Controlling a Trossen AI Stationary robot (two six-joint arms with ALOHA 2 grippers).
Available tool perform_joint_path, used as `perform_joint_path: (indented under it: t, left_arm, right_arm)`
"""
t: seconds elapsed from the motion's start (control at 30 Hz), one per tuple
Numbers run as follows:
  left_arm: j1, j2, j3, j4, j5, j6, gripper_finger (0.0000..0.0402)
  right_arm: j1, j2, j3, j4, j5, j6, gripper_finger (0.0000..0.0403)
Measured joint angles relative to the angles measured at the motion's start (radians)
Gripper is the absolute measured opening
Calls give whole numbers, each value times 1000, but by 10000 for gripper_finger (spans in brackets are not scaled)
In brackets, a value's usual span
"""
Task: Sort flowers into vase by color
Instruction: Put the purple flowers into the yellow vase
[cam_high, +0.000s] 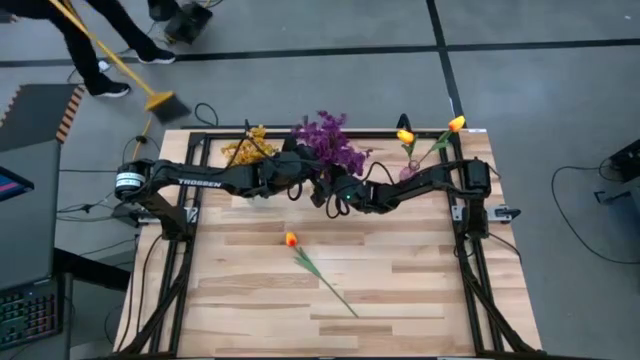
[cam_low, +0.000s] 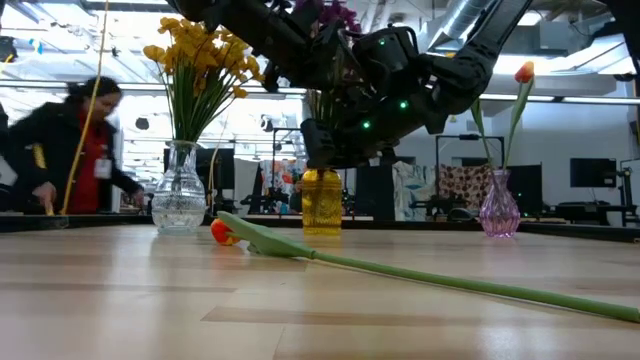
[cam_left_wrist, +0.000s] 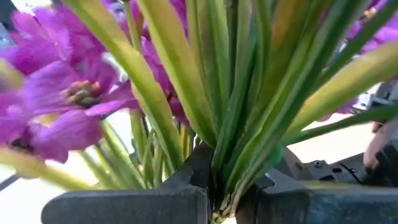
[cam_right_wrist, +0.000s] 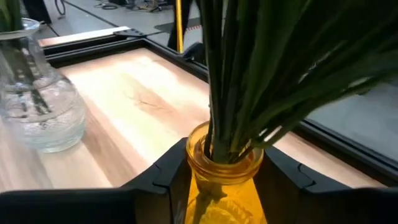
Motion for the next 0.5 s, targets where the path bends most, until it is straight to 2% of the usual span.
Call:
perform_joint_path:
  t: [0.13, 0.37, 0.5]
  left_arm:
    - [-12, 0, 0, -14, -4, -7, 18]
    - [-22, -1, 0, -35, 0, -3, 18]
    - [-21, -2, 0, -52, 5, -3, 18]
  right_arm:
    - [7, 0, 0, -5, 2, -1, 166]
    - [17, 0, 0, -33, 57, -2, 195]
    - [21, 0, 1, -50, 57, -2, 182]
